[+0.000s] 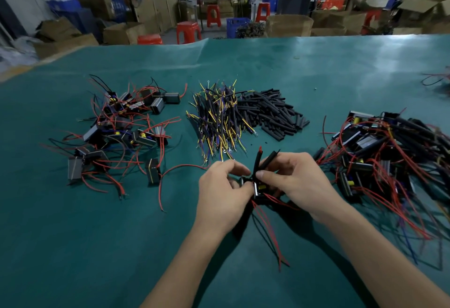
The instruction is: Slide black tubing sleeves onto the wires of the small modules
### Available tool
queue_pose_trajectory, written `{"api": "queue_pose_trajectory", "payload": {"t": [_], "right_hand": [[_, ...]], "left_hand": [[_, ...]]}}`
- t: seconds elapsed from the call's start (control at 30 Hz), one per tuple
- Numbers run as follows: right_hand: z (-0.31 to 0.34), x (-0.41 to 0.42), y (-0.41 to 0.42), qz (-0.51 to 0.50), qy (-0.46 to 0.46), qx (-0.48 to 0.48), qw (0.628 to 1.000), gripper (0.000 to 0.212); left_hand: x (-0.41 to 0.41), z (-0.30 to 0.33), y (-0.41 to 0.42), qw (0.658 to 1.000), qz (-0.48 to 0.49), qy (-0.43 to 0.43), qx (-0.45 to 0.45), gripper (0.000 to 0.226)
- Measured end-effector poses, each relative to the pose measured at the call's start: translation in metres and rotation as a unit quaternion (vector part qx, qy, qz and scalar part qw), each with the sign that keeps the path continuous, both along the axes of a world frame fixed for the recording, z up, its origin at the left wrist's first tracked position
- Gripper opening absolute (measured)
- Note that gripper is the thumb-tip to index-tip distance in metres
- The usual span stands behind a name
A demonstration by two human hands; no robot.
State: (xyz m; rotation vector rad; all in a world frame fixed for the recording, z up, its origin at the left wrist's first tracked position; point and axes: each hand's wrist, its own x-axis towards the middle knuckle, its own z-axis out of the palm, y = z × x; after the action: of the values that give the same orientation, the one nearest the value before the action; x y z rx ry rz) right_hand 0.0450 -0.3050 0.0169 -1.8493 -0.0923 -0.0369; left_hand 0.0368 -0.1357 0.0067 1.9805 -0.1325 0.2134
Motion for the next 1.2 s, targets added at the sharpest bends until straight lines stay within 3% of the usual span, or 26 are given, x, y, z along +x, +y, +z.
{"api": "queue_pose_trajectory", "payload": {"t": [0.07,0.13,0.2,0.33,0.53,0.7,0.83,0.93,1.07,1.2], "right_hand": [[0.0,-0.002,0.001,0.01,-0.005,-0.007,1.0,0.01],[0.0,-0.003,0.004,0.015,-0.011,-0.015,1.0,0.012],[0.001,-0.003,0.005,0.011,-0.024,-0.03,0.999,0.022],[0.0,-0.006,0.009,-0.008,-0.059,-0.08,0.995,0.036],[0.003,-0.007,0.01,-0.018,-0.102,-0.171,0.98,0.033],[0.012,-0.003,-0.006,-0.008,-0.062,-0.241,0.969,0.02],[0.025,0.01,-0.026,-0.068,-0.036,-0.163,0.984,0.022],[0.043,0.025,-0.022,-0.04,-0.022,-0.121,0.992,0.022],[0.065,0.072,0.005,0.036,-0.034,-0.263,0.963,0.015],[0.064,0.129,0.029,-0.011,-0.067,-0.415,0.907,0.01]], "left_hand": [[0.001,0.001,-0.004,0.999,0.009,-0.051,0.014,0.012],[0.003,0.001,-0.009,0.997,0.002,-0.079,0.027,0.021],[0.005,-0.001,-0.012,0.996,-0.03,-0.074,0.032,0.031],[0.009,-0.006,-0.01,0.994,-0.068,-0.077,-0.022,0.025],[0.009,-0.009,-0.009,0.992,-0.058,-0.101,-0.044,0.022],[0.007,-0.011,-0.012,0.993,-0.06,-0.1,-0.032,0.019],[0.006,-0.012,-0.013,0.993,-0.064,-0.1,-0.01,0.014],[0.007,-0.013,-0.014,0.993,-0.062,-0.104,0.006,0.013],[0.009,-0.015,-0.012,0.992,-0.034,-0.112,0.037,0.014],[0.009,-0.014,-0.011,0.993,-0.029,-0.109,0.041,0.015]]}}
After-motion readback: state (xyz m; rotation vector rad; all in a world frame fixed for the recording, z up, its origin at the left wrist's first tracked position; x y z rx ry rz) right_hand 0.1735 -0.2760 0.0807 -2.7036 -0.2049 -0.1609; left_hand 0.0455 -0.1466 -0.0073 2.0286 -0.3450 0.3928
